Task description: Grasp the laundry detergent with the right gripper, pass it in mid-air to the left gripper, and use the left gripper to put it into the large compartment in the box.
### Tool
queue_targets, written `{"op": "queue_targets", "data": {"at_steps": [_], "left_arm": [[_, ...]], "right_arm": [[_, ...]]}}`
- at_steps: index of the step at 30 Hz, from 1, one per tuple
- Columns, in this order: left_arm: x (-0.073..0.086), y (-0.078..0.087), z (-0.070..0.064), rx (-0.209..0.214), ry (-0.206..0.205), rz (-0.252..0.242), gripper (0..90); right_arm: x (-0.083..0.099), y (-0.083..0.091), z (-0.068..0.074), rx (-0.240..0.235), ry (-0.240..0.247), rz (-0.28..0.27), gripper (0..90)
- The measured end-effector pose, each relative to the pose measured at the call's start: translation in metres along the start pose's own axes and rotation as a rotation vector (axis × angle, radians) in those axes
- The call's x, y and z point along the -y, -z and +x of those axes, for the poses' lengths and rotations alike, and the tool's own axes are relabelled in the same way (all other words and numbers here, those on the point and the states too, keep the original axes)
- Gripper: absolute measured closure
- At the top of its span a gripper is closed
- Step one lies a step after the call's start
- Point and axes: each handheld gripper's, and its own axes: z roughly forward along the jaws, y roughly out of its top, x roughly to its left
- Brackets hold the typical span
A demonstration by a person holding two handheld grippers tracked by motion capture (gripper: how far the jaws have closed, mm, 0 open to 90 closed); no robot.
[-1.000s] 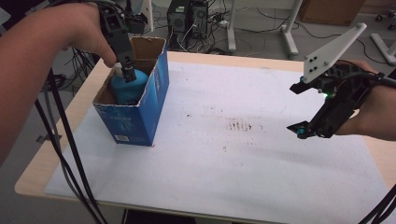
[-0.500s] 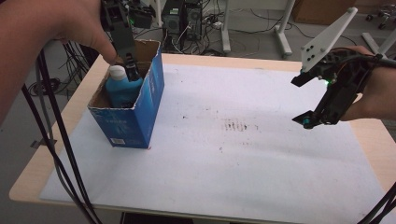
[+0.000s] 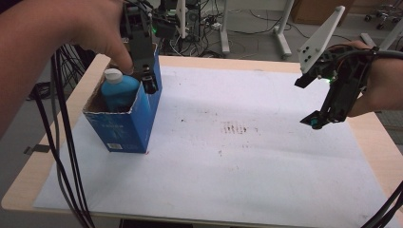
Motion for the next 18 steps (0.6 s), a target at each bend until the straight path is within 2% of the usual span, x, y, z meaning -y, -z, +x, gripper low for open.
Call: {"op": "queue_targets", "data": {"at_steps": [7, 18], "left_arm": [[-0.016, -0.007, -0.009, 0.013, -0.058, 0.008, 4.7], [-0.037, -0.011, -0.017, 0.021, -0.135, 0.004, 1.7]], "right_arm": [[-0.001, -0.003, -0.003, -0.021, 0.012, 0.069, 0.6], [0.006, -0.006, -0.009, -0.048, -0.003, 0.109, 0.6]]}}
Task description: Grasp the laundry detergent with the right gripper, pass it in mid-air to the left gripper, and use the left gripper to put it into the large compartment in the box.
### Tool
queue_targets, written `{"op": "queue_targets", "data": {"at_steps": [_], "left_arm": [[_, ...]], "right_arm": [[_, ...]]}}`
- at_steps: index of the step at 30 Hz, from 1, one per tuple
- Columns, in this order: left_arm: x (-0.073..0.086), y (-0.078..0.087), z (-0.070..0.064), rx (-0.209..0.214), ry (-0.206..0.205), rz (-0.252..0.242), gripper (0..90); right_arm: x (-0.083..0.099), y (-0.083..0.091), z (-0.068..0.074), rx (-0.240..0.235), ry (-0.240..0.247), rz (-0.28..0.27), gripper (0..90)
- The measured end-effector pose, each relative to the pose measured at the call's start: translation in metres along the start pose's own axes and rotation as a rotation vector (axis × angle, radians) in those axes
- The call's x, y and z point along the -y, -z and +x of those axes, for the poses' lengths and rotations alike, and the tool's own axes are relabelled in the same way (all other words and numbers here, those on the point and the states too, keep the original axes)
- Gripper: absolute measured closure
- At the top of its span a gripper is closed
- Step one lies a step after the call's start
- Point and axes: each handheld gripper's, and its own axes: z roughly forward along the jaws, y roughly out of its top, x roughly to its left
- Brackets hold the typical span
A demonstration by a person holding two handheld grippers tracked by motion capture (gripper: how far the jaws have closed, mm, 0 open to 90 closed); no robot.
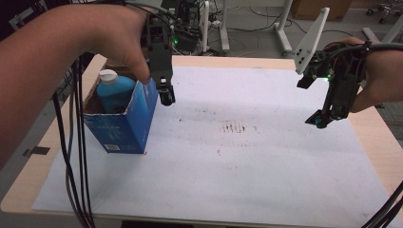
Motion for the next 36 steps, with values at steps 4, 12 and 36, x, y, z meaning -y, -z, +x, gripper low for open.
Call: {"op": "queue_targets", "data": {"at_steps": [4, 12, 36], "left_arm": [[-0.006, -0.001, -0.002, -0.004, -0.012, 0.005, 1.7], [-0.009, -0.001, -0.001, -0.020, -0.019, -0.001, 1.7], [-0.015, -0.008, 0.004, -0.021, -0.035, -0.012, 1.7]], "right_arm": [[0.001, -0.004, -0.002, -0.006, -0.003, 0.019, 0.6], [0.000, -0.009, -0.004, -0.015, 0.011, 0.038, 0.6], [0.004, -0.012, -0.009, -0.026, -0.009, 0.044, 0.6]]}}
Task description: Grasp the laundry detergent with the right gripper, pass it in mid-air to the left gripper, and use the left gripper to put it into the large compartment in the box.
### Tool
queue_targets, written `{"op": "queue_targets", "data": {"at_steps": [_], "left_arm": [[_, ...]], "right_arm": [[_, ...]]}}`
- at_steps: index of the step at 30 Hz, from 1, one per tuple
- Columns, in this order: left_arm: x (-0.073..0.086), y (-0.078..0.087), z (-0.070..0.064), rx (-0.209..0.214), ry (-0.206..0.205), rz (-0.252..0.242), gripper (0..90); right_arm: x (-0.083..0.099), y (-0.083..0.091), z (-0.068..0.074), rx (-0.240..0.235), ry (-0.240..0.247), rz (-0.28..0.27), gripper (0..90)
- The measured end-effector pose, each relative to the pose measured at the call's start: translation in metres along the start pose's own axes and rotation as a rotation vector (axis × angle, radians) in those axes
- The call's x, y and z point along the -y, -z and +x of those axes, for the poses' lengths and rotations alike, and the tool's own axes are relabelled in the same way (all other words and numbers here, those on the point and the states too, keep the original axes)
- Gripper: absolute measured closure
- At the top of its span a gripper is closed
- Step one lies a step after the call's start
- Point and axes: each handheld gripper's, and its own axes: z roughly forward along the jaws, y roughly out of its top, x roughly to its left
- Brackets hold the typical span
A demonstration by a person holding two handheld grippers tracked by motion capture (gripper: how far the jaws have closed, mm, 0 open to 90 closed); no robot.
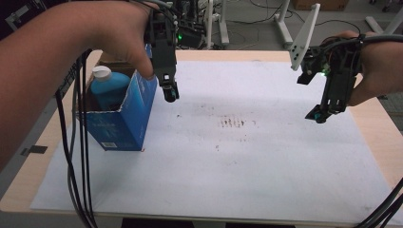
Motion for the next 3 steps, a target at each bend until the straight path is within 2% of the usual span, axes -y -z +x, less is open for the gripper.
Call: {"op": "queue_targets", "data": {"at_steps": [3], "left_arm": [[0.0001, 0.0003, 0.0003, -0.004, -0.001, -0.001, 1.7]], "right_arm": [[0.0008, 0.0016, 0.0010, 0.010, -0.007, -0.005, 0.6]]}}
